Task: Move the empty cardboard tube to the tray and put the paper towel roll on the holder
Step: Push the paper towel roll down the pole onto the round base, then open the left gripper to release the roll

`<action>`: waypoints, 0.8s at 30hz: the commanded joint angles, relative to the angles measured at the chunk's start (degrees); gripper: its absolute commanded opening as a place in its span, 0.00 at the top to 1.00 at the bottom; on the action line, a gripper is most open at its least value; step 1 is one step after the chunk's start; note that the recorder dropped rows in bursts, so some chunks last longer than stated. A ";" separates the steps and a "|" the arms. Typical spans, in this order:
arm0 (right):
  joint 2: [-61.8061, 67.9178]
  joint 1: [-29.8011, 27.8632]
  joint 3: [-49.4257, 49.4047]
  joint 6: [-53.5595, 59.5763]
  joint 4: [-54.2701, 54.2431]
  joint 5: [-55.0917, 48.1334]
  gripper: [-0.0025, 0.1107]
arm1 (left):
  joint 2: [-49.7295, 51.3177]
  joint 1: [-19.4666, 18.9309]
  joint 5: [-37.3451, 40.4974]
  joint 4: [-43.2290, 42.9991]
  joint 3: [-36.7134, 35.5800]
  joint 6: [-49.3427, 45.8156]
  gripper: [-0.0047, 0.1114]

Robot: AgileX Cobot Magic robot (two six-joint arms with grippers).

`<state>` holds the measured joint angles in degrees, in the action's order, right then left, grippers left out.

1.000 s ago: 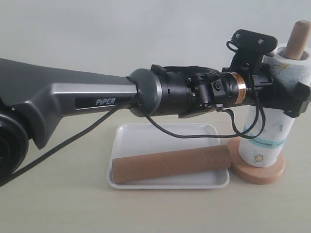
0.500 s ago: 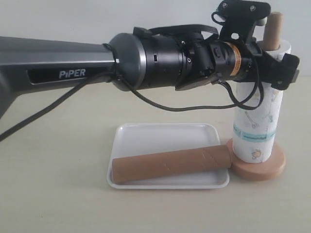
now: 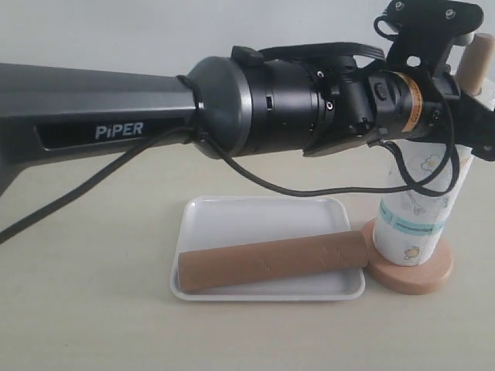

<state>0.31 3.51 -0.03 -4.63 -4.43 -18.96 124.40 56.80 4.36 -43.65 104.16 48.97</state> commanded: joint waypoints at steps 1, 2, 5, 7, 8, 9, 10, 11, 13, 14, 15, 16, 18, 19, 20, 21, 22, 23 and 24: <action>-0.31 -0.14 0.03 0.09 0.04 0.27 0.98 | -2.16 0.44 -0.02 0.39 -0.14 0.00 0.01; -0.31 -0.14 0.03 0.09 0.04 0.27 0.98 | -2.63 0.44 -0.02 0.54 -0.14 0.10 0.01; -0.31 -0.14 0.03 0.09 0.04 0.27 0.98 | -3.98 0.56 0.67 1.26 -0.14 0.26 0.01; -0.31 -0.14 0.03 0.09 0.04 0.27 0.98 | -4.84 0.81 1.97 1.48 -0.14 0.26 0.01; -0.31 -0.14 0.03 0.09 0.04 0.27 0.98 | -5.49 0.88 2.76 1.48 -0.14 0.26 0.01; -0.31 -0.14 0.03 0.09 0.04 0.27 0.98 | -5.89 1.03 4.00 1.17 -0.14 0.26 0.01; -0.31 -0.14 0.03 0.09 0.04 0.27 0.98 | -6.35 1.18 4.84 1.05 -0.14 0.03 0.01; -0.31 -0.14 0.03 0.09 0.04 0.27 0.98 | -6.81 1.51 6.12 1.05 -0.14 0.03 0.01; -0.31 -0.14 0.03 0.09 0.04 0.27 0.98 | -7.64 1.88 8.92 1.05 -0.14 -1.76 0.01; -0.31 -0.14 0.03 0.09 0.04 0.27 0.98 | -8.07 2.14 10.10 1.05 -0.14 -2.98 0.01; -0.31 -0.14 0.03 0.09 0.04 0.27 0.98 | -8.34 2.39 11.15 1.05 -0.14 -3.94 0.01; -0.31 -0.14 0.03 0.09 0.04 0.27 0.98 | -8.64 2.85 12.00 1.19 -0.14 -4.71 0.01; -0.31 -0.14 0.03 0.09 0.04 0.27 0.98 | -9.07 3.62 12.83 1.30 -0.14 -5.31 0.01; -0.31 -0.14 0.03 0.09 0.04 0.27 0.98 | -9.17 4.04 12.96 1.30 -0.14 -5.31 0.01; -0.31 -0.14 0.03 0.09 0.04 0.27 0.98 | -9.32 4.50 12.96 1.30 -0.14 -5.31 0.01; -0.31 -0.14 0.03 0.09 0.04 0.27 0.98 | -9.32 5.06 12.96 1.18 -0.14 -5.93 0.01; -0.31 -0.14 0.03 0.09 0.04 0.27 0.98 | -9.32 5.61 12.96 1.18 -0.14 -6.77 0.01; -0.31 -0.14 0.03 0.09 0.04 0.27 0.98 | -9.32 5.94 12.99 1.18 -0.14 -7.53 0.01; -0.31 -0.14 0.03 0.09 0.04 0.27 0.98 | -9.32 6.61 13.21 1.18 -0.14 -8.15 0.01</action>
<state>0.31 3.51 -0.03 -4.63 -4.43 -18.96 115.85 61.79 16.85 -42.99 104.16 42.66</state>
